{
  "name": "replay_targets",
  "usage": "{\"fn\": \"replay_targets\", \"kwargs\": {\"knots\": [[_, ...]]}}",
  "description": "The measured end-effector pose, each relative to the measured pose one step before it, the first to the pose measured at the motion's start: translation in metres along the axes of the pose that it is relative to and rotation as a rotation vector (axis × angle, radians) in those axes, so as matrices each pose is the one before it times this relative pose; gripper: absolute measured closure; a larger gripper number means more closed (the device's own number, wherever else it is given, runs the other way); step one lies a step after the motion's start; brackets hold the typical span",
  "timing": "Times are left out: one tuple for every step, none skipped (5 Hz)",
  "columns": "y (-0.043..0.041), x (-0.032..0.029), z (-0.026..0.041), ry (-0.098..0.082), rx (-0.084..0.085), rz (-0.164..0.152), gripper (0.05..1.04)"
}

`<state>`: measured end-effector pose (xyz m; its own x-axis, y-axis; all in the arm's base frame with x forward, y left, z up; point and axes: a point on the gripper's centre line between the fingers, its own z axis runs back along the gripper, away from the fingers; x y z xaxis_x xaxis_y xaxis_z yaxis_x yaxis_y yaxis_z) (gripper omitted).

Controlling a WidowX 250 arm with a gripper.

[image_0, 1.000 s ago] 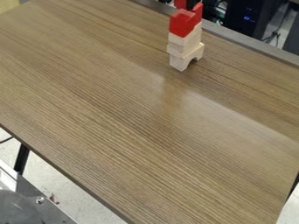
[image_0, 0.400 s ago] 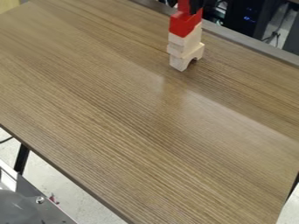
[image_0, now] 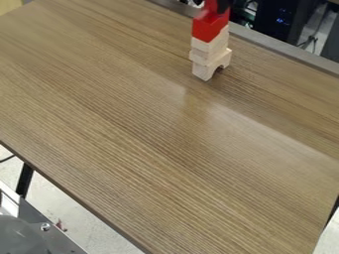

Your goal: Put the red cube on top of the tower

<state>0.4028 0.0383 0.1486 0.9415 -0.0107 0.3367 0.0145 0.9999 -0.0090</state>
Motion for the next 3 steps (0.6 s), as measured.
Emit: {"fn": "replay_targets", "kwargs": {"knots": [[0.00013,0.00028,-0.00202,0.0046,-0.0006,0.0017,0.506],[0.00061,-0.00133,-0.00299,0.0106,-0.0009,-0.0028,0.506],[0.00062,-0.00006,0.00003,0.0,0.0005,-0.0062,0.506]]}}
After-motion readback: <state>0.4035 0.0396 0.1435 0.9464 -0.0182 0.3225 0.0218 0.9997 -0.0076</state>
